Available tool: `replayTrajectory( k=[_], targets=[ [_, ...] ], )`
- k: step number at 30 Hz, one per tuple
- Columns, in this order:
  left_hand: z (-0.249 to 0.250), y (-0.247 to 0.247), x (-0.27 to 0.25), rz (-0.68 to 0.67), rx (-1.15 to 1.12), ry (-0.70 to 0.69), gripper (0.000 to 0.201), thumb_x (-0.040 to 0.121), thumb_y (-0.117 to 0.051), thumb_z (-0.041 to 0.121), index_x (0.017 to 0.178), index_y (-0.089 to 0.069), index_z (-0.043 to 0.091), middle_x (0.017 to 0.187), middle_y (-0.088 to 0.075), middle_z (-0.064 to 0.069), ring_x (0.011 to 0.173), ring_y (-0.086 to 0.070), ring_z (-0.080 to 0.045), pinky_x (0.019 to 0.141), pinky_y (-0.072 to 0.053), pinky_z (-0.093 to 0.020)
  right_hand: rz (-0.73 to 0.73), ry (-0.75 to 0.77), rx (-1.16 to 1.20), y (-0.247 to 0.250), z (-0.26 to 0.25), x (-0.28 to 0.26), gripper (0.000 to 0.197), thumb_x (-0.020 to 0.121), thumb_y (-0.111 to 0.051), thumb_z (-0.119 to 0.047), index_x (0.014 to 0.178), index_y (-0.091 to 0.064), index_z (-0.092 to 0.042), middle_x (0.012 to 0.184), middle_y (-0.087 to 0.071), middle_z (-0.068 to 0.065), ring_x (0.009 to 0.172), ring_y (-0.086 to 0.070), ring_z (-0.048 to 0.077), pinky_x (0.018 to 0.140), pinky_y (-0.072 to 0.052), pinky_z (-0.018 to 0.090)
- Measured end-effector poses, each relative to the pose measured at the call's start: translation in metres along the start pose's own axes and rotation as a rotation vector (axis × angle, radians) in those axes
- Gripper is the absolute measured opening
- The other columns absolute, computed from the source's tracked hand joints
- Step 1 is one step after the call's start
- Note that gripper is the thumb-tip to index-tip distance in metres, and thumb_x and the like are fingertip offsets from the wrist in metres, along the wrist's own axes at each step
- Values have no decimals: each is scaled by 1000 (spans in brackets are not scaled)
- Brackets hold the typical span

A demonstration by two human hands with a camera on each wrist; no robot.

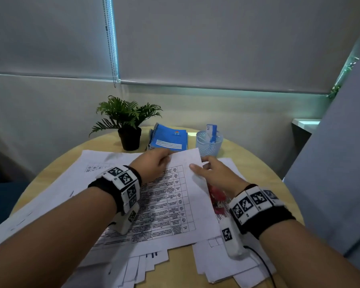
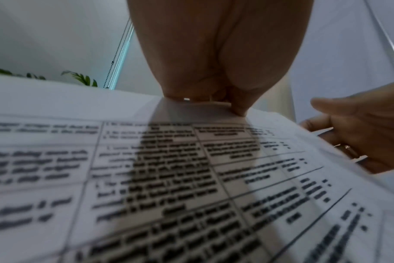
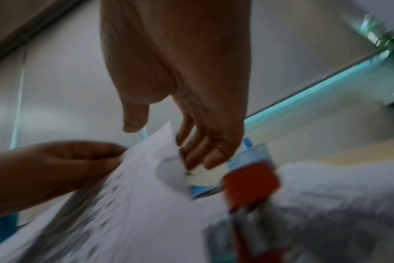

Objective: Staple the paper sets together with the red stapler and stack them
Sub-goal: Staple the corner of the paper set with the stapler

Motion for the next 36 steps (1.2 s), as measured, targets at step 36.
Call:
replayTrajectory(
  k=[36],
  targets=[
    [-2,19,-22,111,-138,55,28,93,-50,17,115,-65,25,116,-65,2,100,-63,-14,94,-50,-36,738,124,383,18,-19,-2,70,73,-78,-44,124,-41,-15,107,-67,3,91,-67,19,81,-49,27]
  ],
)
Point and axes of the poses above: each hand's wrist, its own x-axis towards the middle knuckle, its own y-axis out of the back of the hand, z = x × y, the point moved 7 cm from there along x, towards the middle knuckle
